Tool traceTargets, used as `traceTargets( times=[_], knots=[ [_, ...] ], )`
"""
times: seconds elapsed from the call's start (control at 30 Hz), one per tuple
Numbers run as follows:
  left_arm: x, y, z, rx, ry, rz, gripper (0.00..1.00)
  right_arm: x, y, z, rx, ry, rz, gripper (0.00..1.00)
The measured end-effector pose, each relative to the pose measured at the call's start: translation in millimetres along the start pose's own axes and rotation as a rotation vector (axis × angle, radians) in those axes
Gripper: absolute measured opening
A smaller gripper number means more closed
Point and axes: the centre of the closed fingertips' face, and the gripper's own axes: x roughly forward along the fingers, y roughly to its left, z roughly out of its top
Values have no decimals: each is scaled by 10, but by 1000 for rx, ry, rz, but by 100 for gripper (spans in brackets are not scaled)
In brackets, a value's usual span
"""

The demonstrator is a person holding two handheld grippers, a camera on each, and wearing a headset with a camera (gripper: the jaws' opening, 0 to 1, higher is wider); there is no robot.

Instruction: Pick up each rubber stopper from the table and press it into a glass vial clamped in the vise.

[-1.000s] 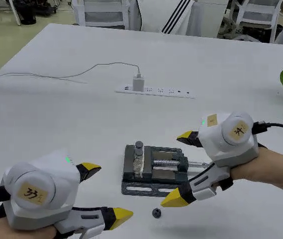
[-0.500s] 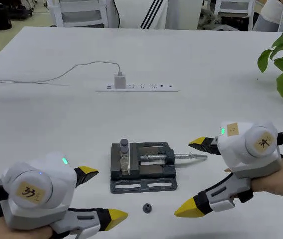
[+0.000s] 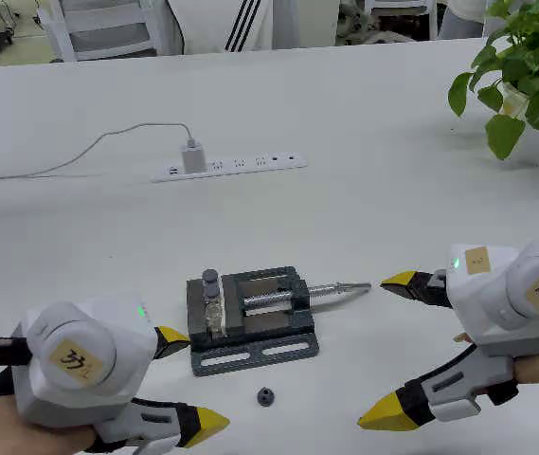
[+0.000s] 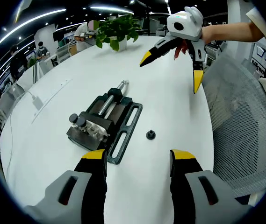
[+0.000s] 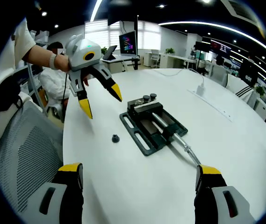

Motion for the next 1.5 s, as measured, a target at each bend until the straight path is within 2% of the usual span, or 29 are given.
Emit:
traceTargets(
  times=[0.17,0.3,0.47,0.57,0.73,0.9,1.03,1.2,1.5],
  knots=[
    [111,-57,89,109,66,-66,43,-50,56,-72,39,-19,-14,99],
    [201,-101,154,139,102,-108,38,-63,84,-114,43,-12,-16,99],
    [317,-165,205,169,147,-160,28,-95,70,-86,56,-32,-31,99],
    [396,-173,167,183,206,-177,22,-110,84,-62,57,-41,-30,98],
    [511,-163,120,164,256,-194,17,-124,84,-82,51,-36,-38,98],
    [565,-188,123,155,283,-214,13,-140,98,-135,54,-27,-38,98],
    [604,-204,125,124,298,-227,8,-156,95,-166,64,-26,-40,97],
    [629,-219,81,143,337,-235,8,-173,93,-174,72,-29,-47,96],
    [670,-273,60,160,378,-252,6,-167,120,-204,79,-31,-48,95]
  ],
)
